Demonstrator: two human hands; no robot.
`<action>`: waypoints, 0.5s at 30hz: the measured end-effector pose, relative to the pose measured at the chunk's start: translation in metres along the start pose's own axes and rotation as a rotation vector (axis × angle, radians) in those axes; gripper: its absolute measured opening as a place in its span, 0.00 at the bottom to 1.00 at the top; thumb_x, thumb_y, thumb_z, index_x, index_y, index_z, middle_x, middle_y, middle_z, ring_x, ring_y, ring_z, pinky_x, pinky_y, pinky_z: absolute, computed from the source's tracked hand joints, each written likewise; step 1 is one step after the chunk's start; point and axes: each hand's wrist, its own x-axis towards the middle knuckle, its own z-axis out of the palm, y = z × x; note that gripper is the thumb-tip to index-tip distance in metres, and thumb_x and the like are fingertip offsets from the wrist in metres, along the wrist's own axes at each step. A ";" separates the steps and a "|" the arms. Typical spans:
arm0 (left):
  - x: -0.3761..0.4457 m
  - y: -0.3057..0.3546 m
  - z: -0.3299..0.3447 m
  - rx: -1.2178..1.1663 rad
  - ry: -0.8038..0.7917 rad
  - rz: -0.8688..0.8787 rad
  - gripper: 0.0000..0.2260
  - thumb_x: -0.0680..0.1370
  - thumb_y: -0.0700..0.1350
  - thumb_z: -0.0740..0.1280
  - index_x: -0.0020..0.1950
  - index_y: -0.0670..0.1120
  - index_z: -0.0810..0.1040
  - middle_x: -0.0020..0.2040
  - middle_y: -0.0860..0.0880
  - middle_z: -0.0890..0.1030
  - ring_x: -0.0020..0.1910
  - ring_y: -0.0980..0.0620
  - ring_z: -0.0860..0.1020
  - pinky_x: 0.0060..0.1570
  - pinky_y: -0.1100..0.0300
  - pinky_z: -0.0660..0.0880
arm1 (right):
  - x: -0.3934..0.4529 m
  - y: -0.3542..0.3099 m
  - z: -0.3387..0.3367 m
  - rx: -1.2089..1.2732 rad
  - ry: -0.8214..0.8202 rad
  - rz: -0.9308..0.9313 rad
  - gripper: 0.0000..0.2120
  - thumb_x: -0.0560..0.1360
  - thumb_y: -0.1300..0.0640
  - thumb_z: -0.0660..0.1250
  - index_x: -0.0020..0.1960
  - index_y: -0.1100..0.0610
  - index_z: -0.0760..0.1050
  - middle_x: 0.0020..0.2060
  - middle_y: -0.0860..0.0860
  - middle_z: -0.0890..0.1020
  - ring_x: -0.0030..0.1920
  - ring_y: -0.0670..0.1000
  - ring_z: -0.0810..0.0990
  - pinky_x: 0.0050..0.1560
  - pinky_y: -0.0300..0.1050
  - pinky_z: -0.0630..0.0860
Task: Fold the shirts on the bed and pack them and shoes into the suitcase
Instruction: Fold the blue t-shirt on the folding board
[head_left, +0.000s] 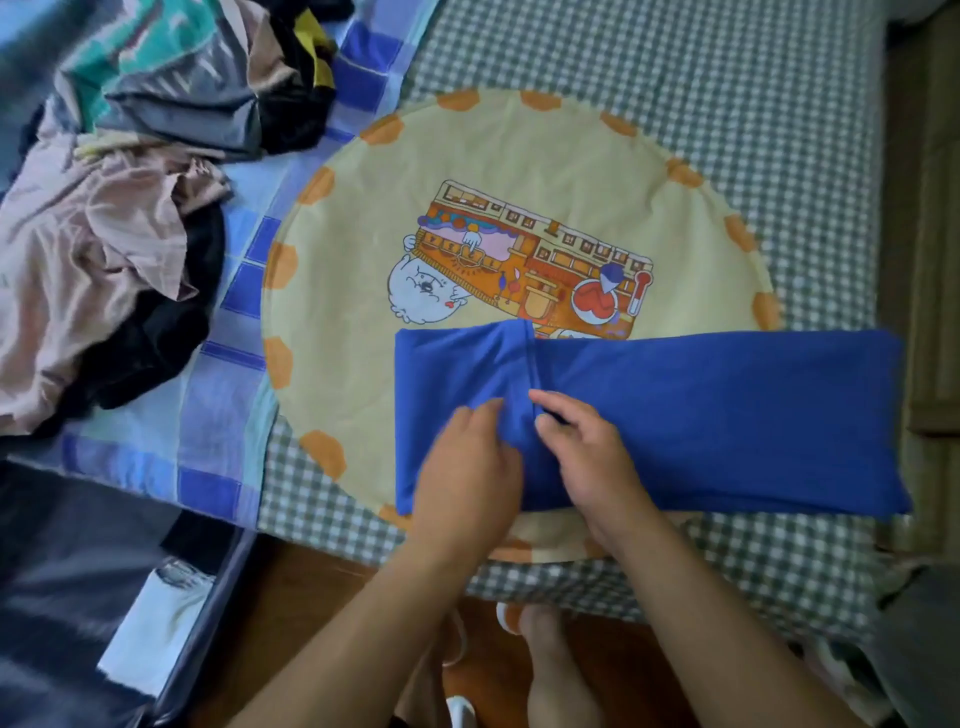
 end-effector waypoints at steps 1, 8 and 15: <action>-0.003 -0.009 -0.006 0.090 0.158 0.077 0.19 0.79 0.42 0.60 0.71 0.45 0.75 0.59 0.45 0.77 0.59 0.42 0.75 0.57 0.47 0.74 | 0.001 0.001 0.003 -0.129 0.037 -0.033 0.15 0.79 0.61 0.67 0.64 0.48 0.80 0.60 0.46 0.77 0.52 0.35 0.77 0.60 0.32 0.73; 0.037 -0.053 0.004 0.516 0.091 0.222 0.28 0.84 0.61 0.49 0.82 0.52 0.57 0.83 0.45 0.56 0.82 0.40 0.50 0.77 0.41 0.54 | -0.018 0.011 0.017 -0.380 0.245 -0.063 0.20 0.78 0.68 0.66 0.68 0.56 0.78 0.55 0.45 0.72 0.51 0.41 0.71 0.53 0.22 0.62; 0.052 -0.061 0.014 0.712 -0.008 0.185 0.31 0.79 0.68 0.33 0.81 0.58 0.37 0.83 0.48 0.42 0.82 0.44 0.38 0.78 0.40 0.42 | -0.021 0.003 0.004 -0.531 0.023 -0.048 0.27 0.80 0.60 0.65 0.76 0.46 0.66 0.66 0.45 0.65 0.59 0.51 0.76 0.62 0.50 0.73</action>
